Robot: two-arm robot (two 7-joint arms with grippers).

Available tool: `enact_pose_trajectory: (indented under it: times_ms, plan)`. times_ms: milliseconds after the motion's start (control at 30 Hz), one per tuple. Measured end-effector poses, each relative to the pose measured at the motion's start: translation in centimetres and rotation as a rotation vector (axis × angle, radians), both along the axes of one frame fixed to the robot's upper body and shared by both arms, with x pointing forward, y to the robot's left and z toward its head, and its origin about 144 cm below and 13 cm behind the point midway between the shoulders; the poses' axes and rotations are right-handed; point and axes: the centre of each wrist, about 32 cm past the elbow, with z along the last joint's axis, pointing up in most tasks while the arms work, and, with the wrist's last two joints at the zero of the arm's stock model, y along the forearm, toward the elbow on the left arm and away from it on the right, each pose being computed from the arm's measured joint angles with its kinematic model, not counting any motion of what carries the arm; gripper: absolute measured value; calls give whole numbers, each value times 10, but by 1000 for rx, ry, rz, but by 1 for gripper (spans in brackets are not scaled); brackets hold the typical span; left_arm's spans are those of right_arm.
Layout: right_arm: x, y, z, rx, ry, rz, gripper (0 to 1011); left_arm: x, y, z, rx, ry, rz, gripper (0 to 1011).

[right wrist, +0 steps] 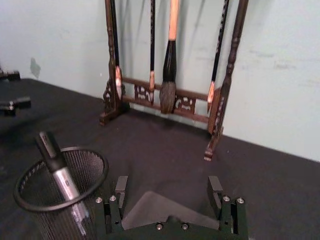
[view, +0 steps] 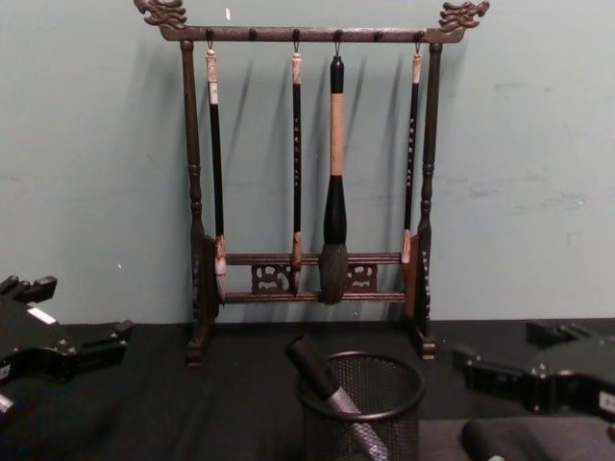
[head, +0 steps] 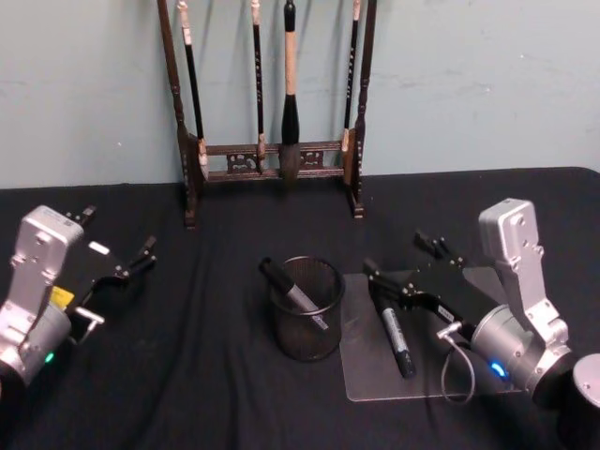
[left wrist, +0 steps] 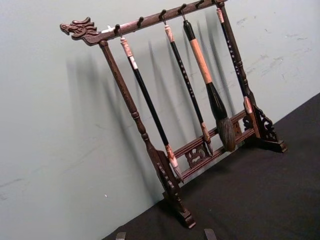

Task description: Pick up the water-based marker from the table and place it into the pen holder.

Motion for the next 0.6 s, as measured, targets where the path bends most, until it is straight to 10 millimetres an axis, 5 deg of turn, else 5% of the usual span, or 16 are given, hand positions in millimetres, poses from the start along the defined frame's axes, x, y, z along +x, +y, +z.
enact_pose_trajectory:
  times_ms: [600]
  plan:
    - [5,2,-23,-51,83,-15,1003,0,0,0,0,0,0,1009]
